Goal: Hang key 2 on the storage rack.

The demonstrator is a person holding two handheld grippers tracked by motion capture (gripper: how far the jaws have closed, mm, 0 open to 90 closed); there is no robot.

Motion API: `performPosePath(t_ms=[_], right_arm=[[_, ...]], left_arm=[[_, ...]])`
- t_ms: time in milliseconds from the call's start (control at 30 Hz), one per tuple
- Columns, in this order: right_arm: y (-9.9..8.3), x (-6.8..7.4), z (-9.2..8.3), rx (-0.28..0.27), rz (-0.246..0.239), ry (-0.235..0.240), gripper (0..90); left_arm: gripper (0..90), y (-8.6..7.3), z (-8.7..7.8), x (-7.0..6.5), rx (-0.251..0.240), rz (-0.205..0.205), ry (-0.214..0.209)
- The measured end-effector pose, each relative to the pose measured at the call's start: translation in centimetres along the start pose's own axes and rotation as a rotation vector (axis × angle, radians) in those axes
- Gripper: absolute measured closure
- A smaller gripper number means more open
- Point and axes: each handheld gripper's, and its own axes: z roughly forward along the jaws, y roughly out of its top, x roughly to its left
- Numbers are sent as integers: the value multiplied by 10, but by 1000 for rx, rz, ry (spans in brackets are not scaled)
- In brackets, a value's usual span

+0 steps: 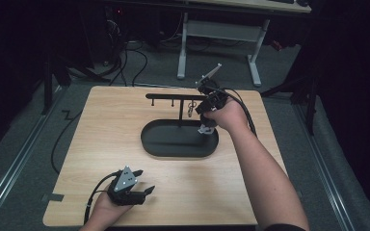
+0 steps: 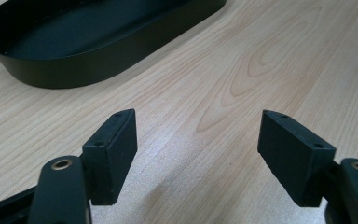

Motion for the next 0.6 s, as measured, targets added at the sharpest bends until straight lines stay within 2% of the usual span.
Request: performPosePath(t_ms=[133, 267, 467, 600], right_arm=[[-17, 3, -2, -18, 16, 27, 661], [-38, 7, 4, -29, 25, 58, 617], [-67, 12, 14, -90, 49, 86, 551], [-86, 18, 22, -123, 43, 91, 502]], left_arm=[[297, 1, -1, 1, -9, -15, -2], [298, 1, 1, 2, -13, -23, -7], [299, 1, 3, 0, -9, -22, -13], [306, 1, 3, 0, 2, -19, -26]])
